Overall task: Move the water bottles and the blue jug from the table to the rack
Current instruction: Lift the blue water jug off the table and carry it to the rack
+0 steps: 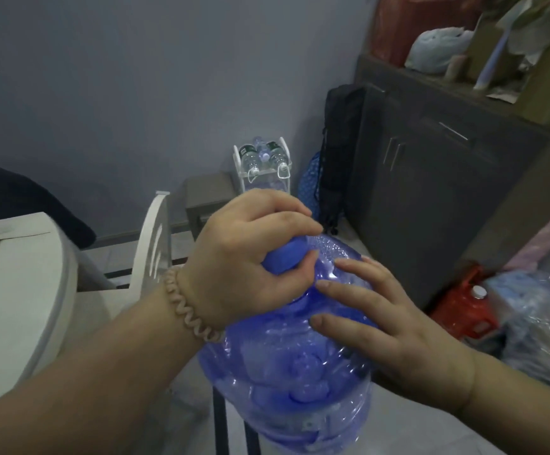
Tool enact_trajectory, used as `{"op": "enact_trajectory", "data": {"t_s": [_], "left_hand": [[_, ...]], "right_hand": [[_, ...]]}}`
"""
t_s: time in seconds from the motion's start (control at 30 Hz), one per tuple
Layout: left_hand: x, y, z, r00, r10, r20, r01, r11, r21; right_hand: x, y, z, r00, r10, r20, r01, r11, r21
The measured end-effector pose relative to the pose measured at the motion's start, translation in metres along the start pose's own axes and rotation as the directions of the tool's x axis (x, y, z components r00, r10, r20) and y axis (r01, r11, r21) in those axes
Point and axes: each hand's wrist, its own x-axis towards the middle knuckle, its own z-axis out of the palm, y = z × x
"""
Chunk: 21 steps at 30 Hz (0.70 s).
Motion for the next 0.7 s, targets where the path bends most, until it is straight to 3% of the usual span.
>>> {"op": "enact_trajectory", "data": {"t_s": [0.3, 0.7], "left_hand": [[0.035, -0.085, 0.045, 0.999, 0.020, 0.036, -0.018, 0.997, -0.071], [0.079, -0.225, 0.047, 1.000, 0.027, -0.014, -0.028, 0.998, -0.047]], "right_hand": [[0.022, 0.074, 0.027, 0.996, 0.067, 0.067, -0.066, 0.998, -0.012], [0.113, 0.182, 0.088, 0.996, 0.010, 0.087, -0.005, 0.998, -0.057]]}}
